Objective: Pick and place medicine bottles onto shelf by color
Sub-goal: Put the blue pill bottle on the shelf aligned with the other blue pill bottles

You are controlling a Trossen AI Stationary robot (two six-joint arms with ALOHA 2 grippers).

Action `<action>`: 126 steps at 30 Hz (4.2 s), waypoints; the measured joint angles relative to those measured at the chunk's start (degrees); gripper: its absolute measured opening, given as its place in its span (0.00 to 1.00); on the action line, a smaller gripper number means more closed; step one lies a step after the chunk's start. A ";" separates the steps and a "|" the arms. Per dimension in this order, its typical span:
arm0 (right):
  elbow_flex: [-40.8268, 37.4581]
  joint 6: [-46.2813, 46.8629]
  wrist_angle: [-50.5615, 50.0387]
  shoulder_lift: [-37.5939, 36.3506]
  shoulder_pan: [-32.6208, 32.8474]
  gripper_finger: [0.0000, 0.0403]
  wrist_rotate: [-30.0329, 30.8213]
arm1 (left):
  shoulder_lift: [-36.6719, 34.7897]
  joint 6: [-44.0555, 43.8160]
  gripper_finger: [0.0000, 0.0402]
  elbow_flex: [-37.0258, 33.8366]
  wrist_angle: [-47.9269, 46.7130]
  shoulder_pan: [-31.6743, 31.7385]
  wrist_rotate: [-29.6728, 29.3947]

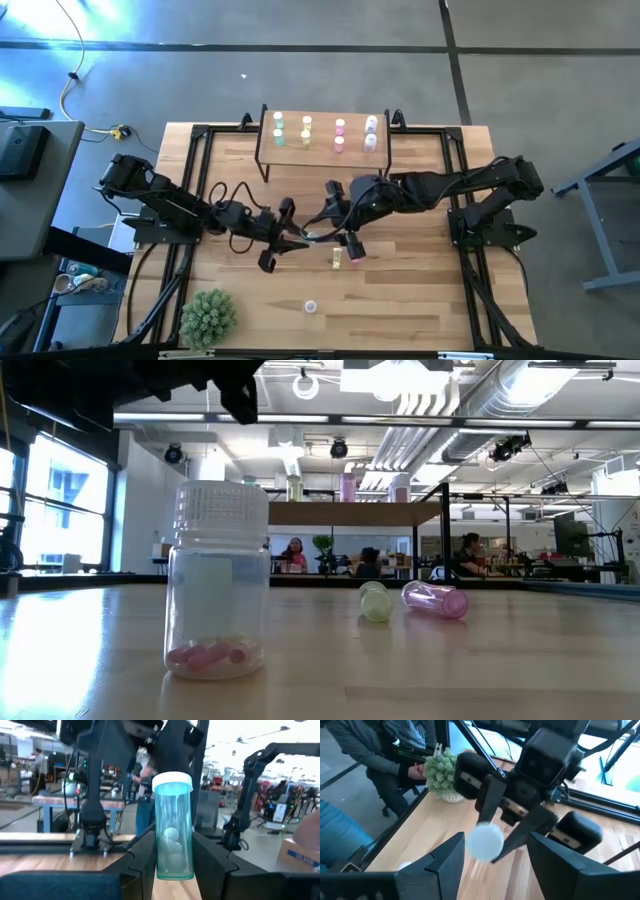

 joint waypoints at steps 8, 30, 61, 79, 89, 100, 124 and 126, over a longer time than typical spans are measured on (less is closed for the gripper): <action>0.00 0.20 3.53 0.18 -0.06 0.51 0.14 | 0.00 0.31 0.25 0.00 2.61 0.02 -1.09; 0.00 1.97 4.70 2.54 -0.04 0.51 0.55 | 0.00 1.41 0.25 0.11 2.80 0.96 -1.30; 0.00 3.54 3.36 1.84 -0.04 0.27 1.60 | 0.00 1.54 0.25 0.11 2.78 2.68 -1.55; 0.00 6.08 1.37 1.88 -0.02 0.27 4.15 | 0.00 1.52 0.40 0.11 -0.59 2.69 -4.82; 0.00 7.89 -0.80 1.85 -0.07 0.27 7.55 | 0.00 2.66 0.54 0.11 -2.84 2.71 -9.44; 0.00 9.55 -2.75 1.79 -4.33 0.27 9.62 | -13.54 2.40 0.55 0.13 -25.84 4.35 -14.41; 5.03 11.11 -5.24 1.78 -20.37 0.27 6.99 | -34.69 -2.73 0.54 0.09 -62.61 12.24 -18.40; 5.14 11.27 -5.97 2.33 -21.23 0.27 6.68 | -34.69 -2.73 0.54 0.09 -63.49 12.94 -17.43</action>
